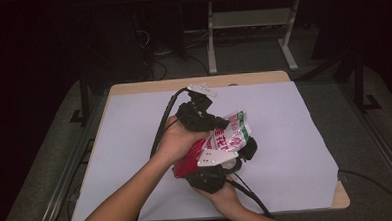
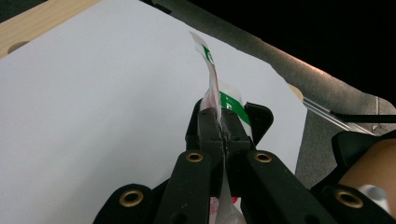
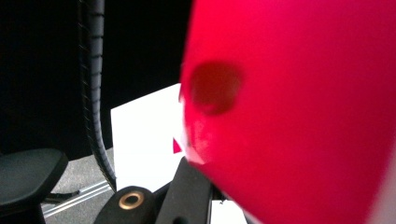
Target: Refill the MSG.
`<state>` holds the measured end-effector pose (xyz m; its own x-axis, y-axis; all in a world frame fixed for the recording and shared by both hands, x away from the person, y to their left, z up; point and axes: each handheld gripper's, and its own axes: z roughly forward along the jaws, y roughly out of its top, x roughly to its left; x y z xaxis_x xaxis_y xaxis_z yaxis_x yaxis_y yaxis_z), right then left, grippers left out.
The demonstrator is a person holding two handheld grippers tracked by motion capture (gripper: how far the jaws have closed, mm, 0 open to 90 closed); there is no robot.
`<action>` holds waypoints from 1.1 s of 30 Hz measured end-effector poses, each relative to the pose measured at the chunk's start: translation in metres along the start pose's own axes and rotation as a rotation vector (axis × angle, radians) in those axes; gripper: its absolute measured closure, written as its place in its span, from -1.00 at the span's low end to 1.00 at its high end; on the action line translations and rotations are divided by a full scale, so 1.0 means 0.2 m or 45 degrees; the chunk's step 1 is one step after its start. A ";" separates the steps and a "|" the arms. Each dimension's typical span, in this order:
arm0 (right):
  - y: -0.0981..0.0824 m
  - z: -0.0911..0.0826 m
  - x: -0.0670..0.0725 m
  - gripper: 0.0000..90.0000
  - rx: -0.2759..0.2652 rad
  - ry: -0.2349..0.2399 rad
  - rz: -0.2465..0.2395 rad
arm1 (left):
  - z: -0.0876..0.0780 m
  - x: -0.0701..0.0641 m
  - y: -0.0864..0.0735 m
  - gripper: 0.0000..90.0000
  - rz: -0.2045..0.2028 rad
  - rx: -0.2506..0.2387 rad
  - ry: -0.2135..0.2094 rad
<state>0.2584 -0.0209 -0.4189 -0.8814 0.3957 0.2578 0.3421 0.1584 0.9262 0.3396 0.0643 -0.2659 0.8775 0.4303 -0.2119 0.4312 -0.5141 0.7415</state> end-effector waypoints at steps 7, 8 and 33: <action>-0.02 0.01 -0.01 1.00 0.022 -0.023 0.026 | -0.06 0.00 -0.03 0.99 -0.014 -0.028 -0.060; -0.02 0.01 0.00 1.00 0.027 -0.026 0.026 | -0.06 0.00 -0.03 0.99 -0.010 -0.027 -0.069; -0.04 0.00 0.00 1.00 0.070 -0.122 0.027 | -0.21 0.00 -0.08 0.99 0.066 -0.044 -0.187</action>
<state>0.2561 -0.0220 -0.4255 -0.8394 0.4838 0.2476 0.3801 0.1971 0.9037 0.3236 0.1024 -0.2511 0.9208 0.2896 -0.2614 0.3791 -0.5062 0.7746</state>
